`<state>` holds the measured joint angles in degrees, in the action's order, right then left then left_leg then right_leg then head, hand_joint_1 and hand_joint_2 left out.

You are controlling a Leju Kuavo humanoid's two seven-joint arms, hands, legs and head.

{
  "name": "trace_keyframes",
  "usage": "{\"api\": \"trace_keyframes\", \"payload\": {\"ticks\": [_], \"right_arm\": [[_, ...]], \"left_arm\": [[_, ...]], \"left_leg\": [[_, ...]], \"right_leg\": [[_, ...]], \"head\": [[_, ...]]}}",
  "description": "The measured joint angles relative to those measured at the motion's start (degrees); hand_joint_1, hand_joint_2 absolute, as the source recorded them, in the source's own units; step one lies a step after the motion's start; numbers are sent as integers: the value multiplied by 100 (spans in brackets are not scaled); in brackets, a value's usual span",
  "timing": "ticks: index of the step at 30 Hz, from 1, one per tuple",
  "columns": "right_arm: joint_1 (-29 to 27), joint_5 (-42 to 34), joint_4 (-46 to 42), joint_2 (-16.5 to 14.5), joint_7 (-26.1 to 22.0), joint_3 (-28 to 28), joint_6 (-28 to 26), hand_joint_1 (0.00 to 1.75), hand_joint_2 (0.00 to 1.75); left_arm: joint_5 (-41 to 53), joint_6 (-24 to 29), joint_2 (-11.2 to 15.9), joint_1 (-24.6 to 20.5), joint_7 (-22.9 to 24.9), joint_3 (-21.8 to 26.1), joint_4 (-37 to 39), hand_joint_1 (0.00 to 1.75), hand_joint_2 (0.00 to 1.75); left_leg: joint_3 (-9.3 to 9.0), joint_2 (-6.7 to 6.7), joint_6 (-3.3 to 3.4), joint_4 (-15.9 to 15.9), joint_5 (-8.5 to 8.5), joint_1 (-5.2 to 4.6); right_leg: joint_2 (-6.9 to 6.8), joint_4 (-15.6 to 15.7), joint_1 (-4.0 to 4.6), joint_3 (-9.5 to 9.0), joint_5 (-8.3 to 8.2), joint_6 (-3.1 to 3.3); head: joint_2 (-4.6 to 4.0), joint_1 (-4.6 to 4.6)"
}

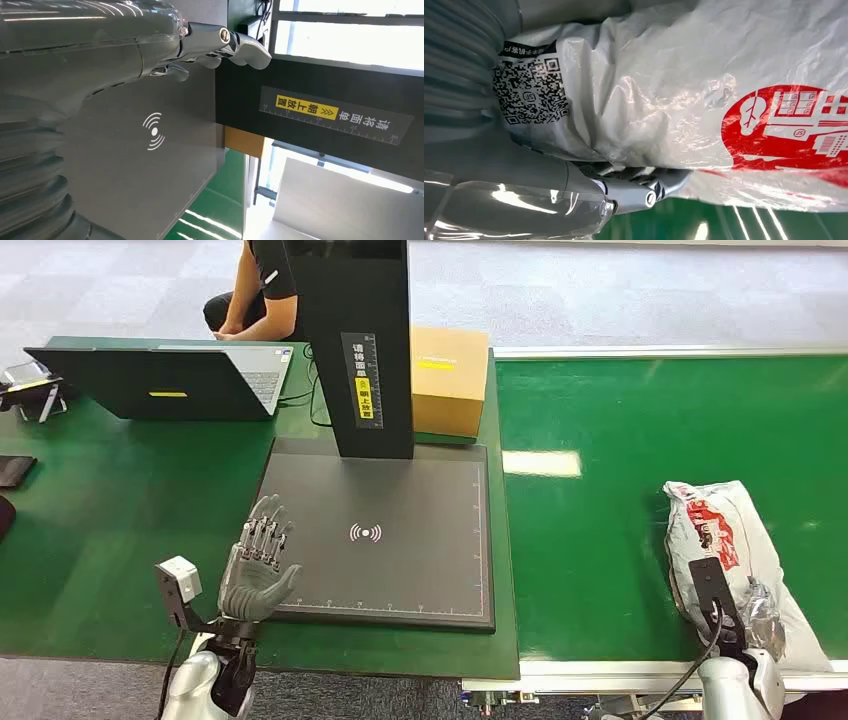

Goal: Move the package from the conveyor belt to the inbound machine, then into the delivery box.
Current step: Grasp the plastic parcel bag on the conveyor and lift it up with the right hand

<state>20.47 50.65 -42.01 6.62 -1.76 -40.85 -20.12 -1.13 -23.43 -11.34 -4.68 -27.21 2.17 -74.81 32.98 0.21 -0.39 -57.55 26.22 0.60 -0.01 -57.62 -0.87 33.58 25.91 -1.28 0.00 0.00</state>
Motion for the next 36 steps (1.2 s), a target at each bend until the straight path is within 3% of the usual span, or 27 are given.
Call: {"api": "trace_keyframes", "payload": {"ticks": [20, 27, 36], "right_arm": [[146, -245, -42, -18, -467, 60, 352, 175, 175], [30, 331, -523, -140, -491, 294, -563, 175, 175], [-437, 247, -2420, -585, -1328, 823, -1042, 175, 175]], "left_arm": [[-7, 0, 0, 30, 24, 25, -108, 0, 175], [-21, 0, 0, 60, 30, 36, -199, 0, 175], [-64, -8, 0, 54, 10, 45, -236, 0, 175]], "left_leg": [[-6, -1, -1, 0, 0, 0], [-2, 0, 0, 1, 0, 0], [1, 0, -1, 2, 0, 0]], "right_leg": [[2, 0, 5, -7, -1, 1], [-1, -1, 3, -4, 0, 1], [-1, -1, 3, 2, 1, 2]], "head": [[0, -2], [0, -2], [0, -1]]}}
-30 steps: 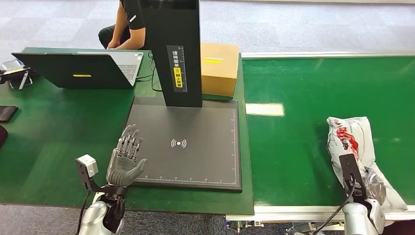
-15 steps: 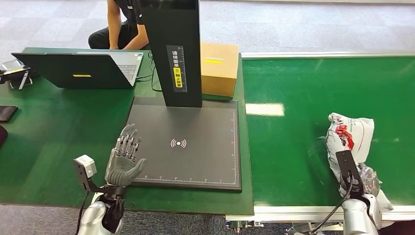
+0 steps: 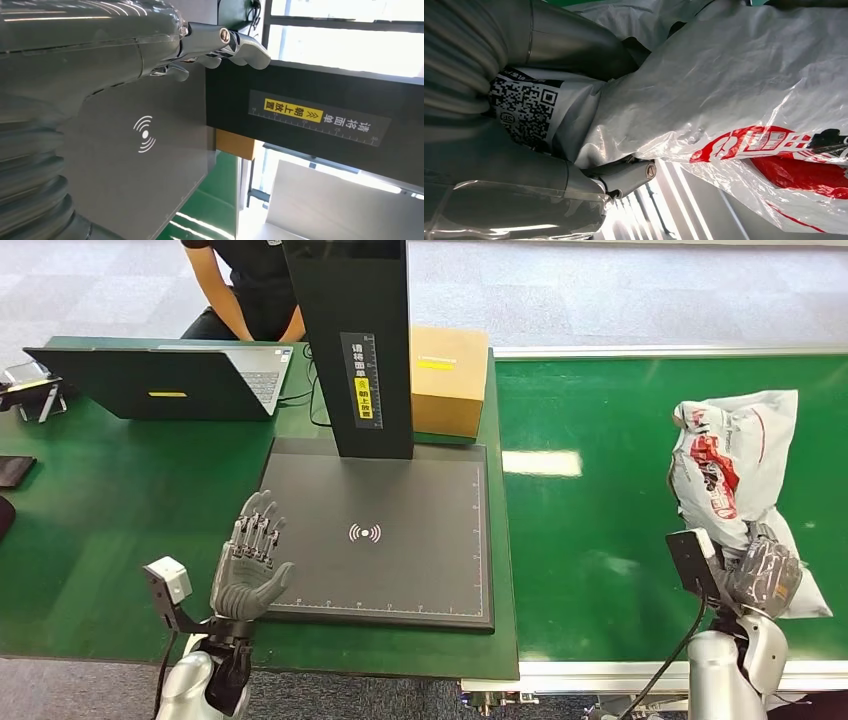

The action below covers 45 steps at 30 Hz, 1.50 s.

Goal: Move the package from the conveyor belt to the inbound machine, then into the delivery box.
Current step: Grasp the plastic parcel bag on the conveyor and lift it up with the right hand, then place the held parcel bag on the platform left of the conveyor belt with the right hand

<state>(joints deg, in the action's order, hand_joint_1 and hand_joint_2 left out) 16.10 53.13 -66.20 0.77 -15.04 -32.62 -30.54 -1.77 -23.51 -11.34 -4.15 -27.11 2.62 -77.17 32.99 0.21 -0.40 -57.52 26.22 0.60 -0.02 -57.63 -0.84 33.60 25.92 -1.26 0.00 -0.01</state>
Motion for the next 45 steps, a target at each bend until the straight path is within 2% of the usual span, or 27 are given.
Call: {"api": "trace_keyframes", "payload": {"ticks": [5, 9, 16, 20, 24, 33, 38, 45], "right_arm": [[-259, 47, -959, -181, -433, 457, -438, 175, 175], [-380, 158, -1473, -238, -703, 941, -461, 175, 175], [-257, 1119, -1671, -238, -688, 2255, -39, 175, 175], [3, 1584, -1617, -177, -539, 3096, 584, 175, 175], [406, 1977, -1218, -41, -372, 3875, 1238, 175, 175], [1429, 2005, 185, 160, -406, 5062, 1869, 175, 175], [1966, 1904, 969, 183, -649, 5636, 1863, 175, 175], [2350, 1113, 1426, 197, -1299, 6417, 1671, 175, 175]], "left_arm": [[-1, 1, 0, -32, -68, -2, 8, 0, 175], [-8, 1, 1, -88, -132, -19, 44, 0, 175], [-39, 10, 4, -239, -268, -55, 166, 0, 175], [-64, 24, 19, -332, -333, -70, 261, 0, 175], [-96, 30, 66, -367, -372, -93, 326, 0, 175], [-115, 30, 142, -370, -373, -116, 392, 0, 175], [-107, 15, 149, -374, -373, -172, 439, 0, 175], [-114, -11, 158, -400, -416, -223, 511, 0, 175]], "left_leg": [[1, 0, 0, 0, 0, 0], [1, 0, 0, 1, 0, 0], [0, -2, -5, 1, -5, 0], [0, -2, -5, 1, -5, 1], [1, -2, -5, 1, -6, 2], [3, -1, -5, 0, -6, 1], [3, -1, -5, 0, -6, 1], [3, -1, -6, 0, -6, 1]], "right_leg": [[0, 0, 0, 1, 1, 0], [1, 0, -1, 1, 1, 0], [2, -3, 1, 1, 0, 1], [2, -4, 2, 1, 0, 1], [2, -4, 1, 2, 0, 1], [2, -4, 0, 4, -1, 1], [1, -4, 1, 5, -1, 1], [2, -4, 3, 8, 0, 2]], "head": [[0, -1], [0, -1], [0, 1], [0, 1], [0, 0], [0, 0], [0, 1], [0, 0]]}}
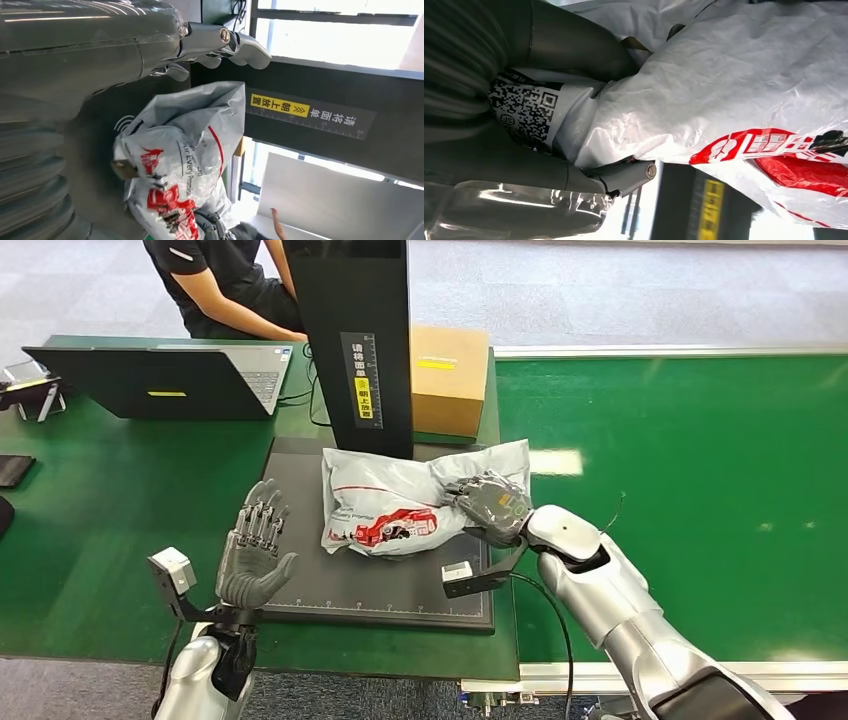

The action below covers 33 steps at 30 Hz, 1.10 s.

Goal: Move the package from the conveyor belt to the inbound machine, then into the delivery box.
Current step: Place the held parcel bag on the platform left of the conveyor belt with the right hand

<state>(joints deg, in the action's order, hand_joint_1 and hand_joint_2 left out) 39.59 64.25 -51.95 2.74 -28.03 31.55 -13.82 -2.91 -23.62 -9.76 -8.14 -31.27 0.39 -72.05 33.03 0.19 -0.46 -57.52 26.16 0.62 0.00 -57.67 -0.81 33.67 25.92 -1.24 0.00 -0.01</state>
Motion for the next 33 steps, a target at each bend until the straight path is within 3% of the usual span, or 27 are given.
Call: {"api": "trace_keyframes", "payload": {"ticks": [8, 9, 12, 13, 20, 33], "right_arm": [[56, -322, 22, 45, -131, 499, -103, 174, 175], [59, -385, 20, 51, -184, 563, -149, 145, 175], [55, -514, 15, 52, -217, 788, -252, 14, 175], [50, -534, 16, 48, -175, 860, -275, 0, 175], [34, -695, 105, 22, 11, 1178, -485, 0, 175], [-107, -1187, 79, 21, -206, 1213, -906, 0, 175]], "left_arm": [[-4, -16, 28, -33, -10, -65, 64, 0, 175], [-6, -25, 32, -41, -10, -74, 74, 0, 175], [-13, -43, 35, -81, -10, -92, 104, 0, 175], [-16, -44, 36, -93, -10, -95, 112, 0, 175], [-40, -52, 69, -142, -37, -109, 184, 0, 175], [-72, -65, 113, -224, -56, -126, 304, 0, 175]], "left_leg": [[0, 0, 0, 0, 0, 0], [0, 0, 0, 0, 0, 0], [0, 0, 0, 0, 0, 0], [0, 0, 0, 0, 0, 0], [0, 0, 0, 0, 0, 0], [0, 0, 0, 0, 0, 0]], "right_leg": [[0, 0, -2, -1, 0, 0], [0, 0, -2, -1, 0, 0], [0, 0, -1, -1, 0, 0], [0, 0, -1, -1, 0, 0], [0, 0, 0, 0, 0, 1], [0, 0, 0, 0, 0, 1]], "head": [[0, 0], [0, 0], [0, 0], [0, 0], [0, 0], [0, 1]]}}
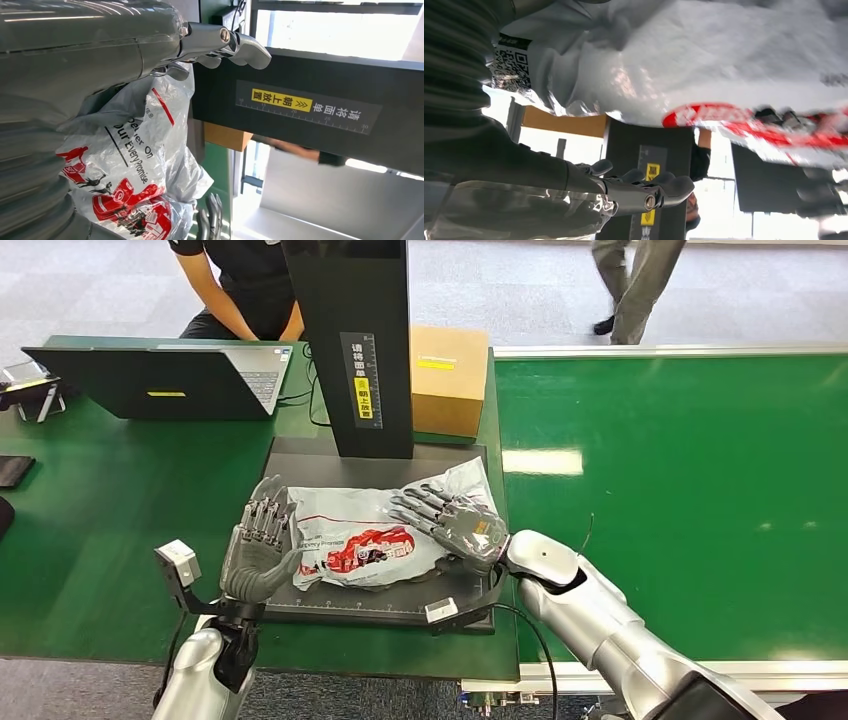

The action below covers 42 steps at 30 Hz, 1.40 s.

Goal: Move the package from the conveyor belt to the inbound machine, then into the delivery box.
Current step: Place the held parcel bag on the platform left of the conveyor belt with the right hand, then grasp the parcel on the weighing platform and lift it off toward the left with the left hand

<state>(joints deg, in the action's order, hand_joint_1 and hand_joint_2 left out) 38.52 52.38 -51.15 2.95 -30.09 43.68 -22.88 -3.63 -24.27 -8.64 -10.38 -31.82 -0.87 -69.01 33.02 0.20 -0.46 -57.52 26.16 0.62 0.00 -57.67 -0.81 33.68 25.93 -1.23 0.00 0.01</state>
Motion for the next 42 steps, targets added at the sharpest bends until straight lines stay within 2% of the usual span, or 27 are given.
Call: {"api": "trace_keyframes", "payload": {"ticks": [2, 5, 9, 12, 17, 25, 28, 33, 42], "right_arm": [[-131, -580, -138, 0, -259, -102, 130, 0, 175], [-438, -1963, -548, -1, -641, -442, 711, 0, 175], [-956, -3731, -1316, -5, -705, -1091, 1756, 0, 175], [-1457, -4450, -2006, -11, -707, -1587, 2161, 0, 175], [-2122, -4755, -2801, -50, -707, -2307, 2354, 0, 175], [-2584, -4735, -3239, -188, -707, -3030, 2292, 0, 175], [-2791, -4817, -3373, -288, -693, -3427, 2460, 0, 175], [-3081, -5014, -3505, -489, -650, -4006, 2762, 0, 175], [-3374, -5314, -3473, -764, -311, -4709, 2830, 0, 175]], "left_arm": [[-7, 5, 6, -1, 1, -1, 2, 0, 175], [-33, 21, 13, 1, 4, -1, 8, 0, 175], [-58, 81, 18, 24, 4, -3, 15, 0, 175], [-85, 117, 25, 66, 2, -3, 16, 0, 175], [-105, 139, 33, 132, 7, -3, 14, 0, 175], [-37, 223, 33, 212, 41, -3, -133, 0, 175], [210, 364, 30, 300, 31, -3, -352, 0, 175], [879, 876, 22, 449, -213, -55, -787, 0, 175], [2125, 1799, 9, 694, -483, -387, -1436, 0, 175]], "left_leg": [[0, 0, 0, 0, 0, 0], [2, 1, -1, 0, 1, 0], [3, 2, -1, 0, 2, 0], [3, 3, -1, 1, 2, 0], [5, 3, -2, 1, 4, 0], [0, 3, -3, 1, 3, 0], [2, 3, -3, 1, 4, 0], [4, 3, -4, 1, 5, 0], [2, 2, -4, 2, 5, 0]], "right_leg": [[0, 0, 0, 1, 1, 1], [0, 0, 0, 1, 2, 2], [-1, 0, 0, 1, 2, 2], [-2, 1, -1, 1, 2, 2], [-2, 1, -1, 2, 3, 2], [-2, 1, 0, 0, 2, 3], [-1, 1, 0, 2, 3, 3], [-1, 1, 0, 4, 4, 3], [-1, 1, 0, 3, 3, 3]], "head": [[0, -1], [0, 0], [0, -1], [0, -1], [0, -1], [0, -1], [0, -1], [0, -1], [0, -1]]}}
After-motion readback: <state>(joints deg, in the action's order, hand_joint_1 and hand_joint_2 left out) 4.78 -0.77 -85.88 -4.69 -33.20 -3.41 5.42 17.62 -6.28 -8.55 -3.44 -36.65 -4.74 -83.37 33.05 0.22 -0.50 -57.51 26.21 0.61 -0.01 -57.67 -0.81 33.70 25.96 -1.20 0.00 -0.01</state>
